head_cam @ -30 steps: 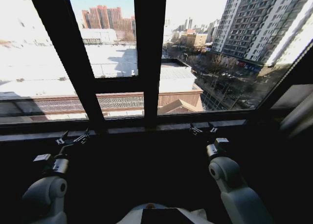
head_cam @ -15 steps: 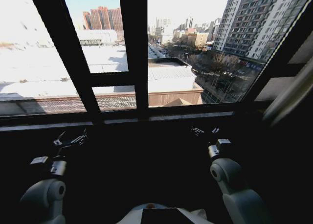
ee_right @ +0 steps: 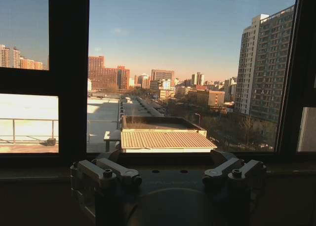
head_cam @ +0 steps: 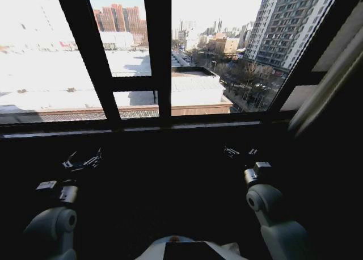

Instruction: Open the curtains by pulling them apart, changing their state from closed to fully open.

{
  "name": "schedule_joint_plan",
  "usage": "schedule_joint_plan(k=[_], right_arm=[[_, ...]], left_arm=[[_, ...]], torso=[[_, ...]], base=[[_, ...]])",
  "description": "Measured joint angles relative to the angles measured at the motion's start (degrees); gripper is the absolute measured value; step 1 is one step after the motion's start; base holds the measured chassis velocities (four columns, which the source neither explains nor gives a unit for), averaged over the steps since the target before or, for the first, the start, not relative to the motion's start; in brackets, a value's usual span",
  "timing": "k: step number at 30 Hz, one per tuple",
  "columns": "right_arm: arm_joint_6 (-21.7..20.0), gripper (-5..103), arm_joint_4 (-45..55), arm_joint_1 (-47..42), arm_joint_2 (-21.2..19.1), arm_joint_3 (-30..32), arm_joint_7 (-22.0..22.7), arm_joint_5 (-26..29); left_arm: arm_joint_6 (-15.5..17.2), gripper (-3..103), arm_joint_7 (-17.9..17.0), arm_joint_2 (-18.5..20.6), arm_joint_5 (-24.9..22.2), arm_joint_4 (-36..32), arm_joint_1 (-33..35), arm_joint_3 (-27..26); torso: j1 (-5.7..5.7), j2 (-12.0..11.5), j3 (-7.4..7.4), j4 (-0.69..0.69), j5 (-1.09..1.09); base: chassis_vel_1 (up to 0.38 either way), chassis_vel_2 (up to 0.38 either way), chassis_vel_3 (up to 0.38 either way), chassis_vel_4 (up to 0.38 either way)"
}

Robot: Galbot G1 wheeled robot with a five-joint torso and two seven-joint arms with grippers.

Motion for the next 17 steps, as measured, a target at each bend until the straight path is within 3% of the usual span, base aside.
schedule_joint_plan(k=[7,17], right_arm=[[0.46,100,0.19,-0.02,0.52,-0.12,0.16,-0.35],[0.46,100,0.14,-0.06,0.72,0.0,0.08,-1.26]], left_arm=[[-0.31,100,-0.01,0.73,-0.32,0.56,-0.16,-0.27],[-1.51,100,0.38,1.38,-0.56,1.98,-0.48,-0.1]], torso=[[-0.02,0.03,-0.02,-0.02,0.01],[0.13,-0.06,0.04,0.0,0.01]], base=[[0.212,-0.255,-0.245,0.27],[-0.005,0.013,0.005,-0.02]])
